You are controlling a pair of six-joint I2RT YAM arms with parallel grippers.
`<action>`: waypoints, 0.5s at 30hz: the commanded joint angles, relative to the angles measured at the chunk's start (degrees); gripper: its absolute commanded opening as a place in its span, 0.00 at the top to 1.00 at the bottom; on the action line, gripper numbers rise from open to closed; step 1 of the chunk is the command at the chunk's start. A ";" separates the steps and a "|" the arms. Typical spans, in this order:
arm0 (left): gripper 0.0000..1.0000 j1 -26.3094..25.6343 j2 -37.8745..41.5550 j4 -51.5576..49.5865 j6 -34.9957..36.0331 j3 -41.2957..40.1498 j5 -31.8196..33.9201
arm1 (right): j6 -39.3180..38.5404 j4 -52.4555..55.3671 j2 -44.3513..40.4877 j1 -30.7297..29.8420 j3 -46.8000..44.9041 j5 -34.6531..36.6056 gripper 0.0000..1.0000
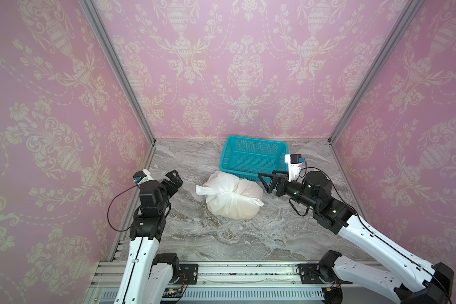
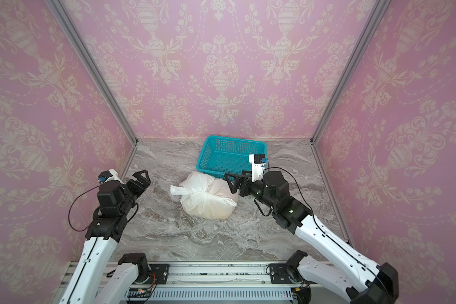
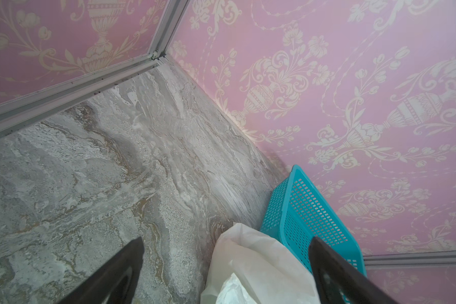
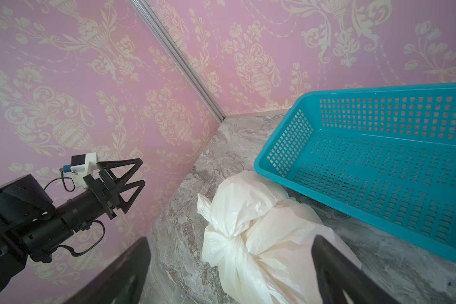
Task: Untie the knot of the plastic bag and take out the fruit
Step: Untie the plastic bag at the center of the table.
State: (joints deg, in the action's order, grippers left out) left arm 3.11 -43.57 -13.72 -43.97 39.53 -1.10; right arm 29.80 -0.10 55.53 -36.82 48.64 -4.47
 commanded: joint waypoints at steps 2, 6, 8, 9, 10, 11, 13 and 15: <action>0.10 -1.83 -6.10 -4.37 3.86 7.28 -5.15 | -4.82 5.97 0.68 -1.13 2.92 -0.36 0.10; 0.13 -6.87 -10.18 -7.73 6.65 11.39 -3.34 | -5.21 10.39 2.07 -5.08 3.63 3.26 0.14; 0.13 -9.27 -11.54 -8.17 7.84 12.39 -2.46 | -5.57 12.62 3.10 -8.19 4.07 6.33 0.14; 0.13 -10.34 -12.21 -8.34 8.19 12.88 -2.17 | -5.74 13.82 3.82 -9.78 4.41 8.25 0.14; 0.13 -11.11 -12.85 -8.26 8.51 13.19 -2.34 | -5.63 14.96 4.62 -11.11 4.72 9.93 0.14; 0.14 -11.54 -13.37 -7.97 8.83 13.28 -2.93 | -5.40 16.05 5.36 -12.34 5.18 11.41 0.14; 0.13 -12.13 -14.68 -7.21 9.87 13.30 -4.53 | -4.61 18.14 7.37 -14.54 5.97 14.69 0.15; 0.14 -12.48 -16.10 -7.38 10.39 13.86 -5.73 | -3.79 19.56 9.60 -15.84 6.57 16.87 0.17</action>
State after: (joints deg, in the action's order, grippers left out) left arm -8.82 -58.26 -19.40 -36.62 51.55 -4.58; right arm 25.63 14.72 63.11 -51.33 53.06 6.11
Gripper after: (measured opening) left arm 0.862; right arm 0.838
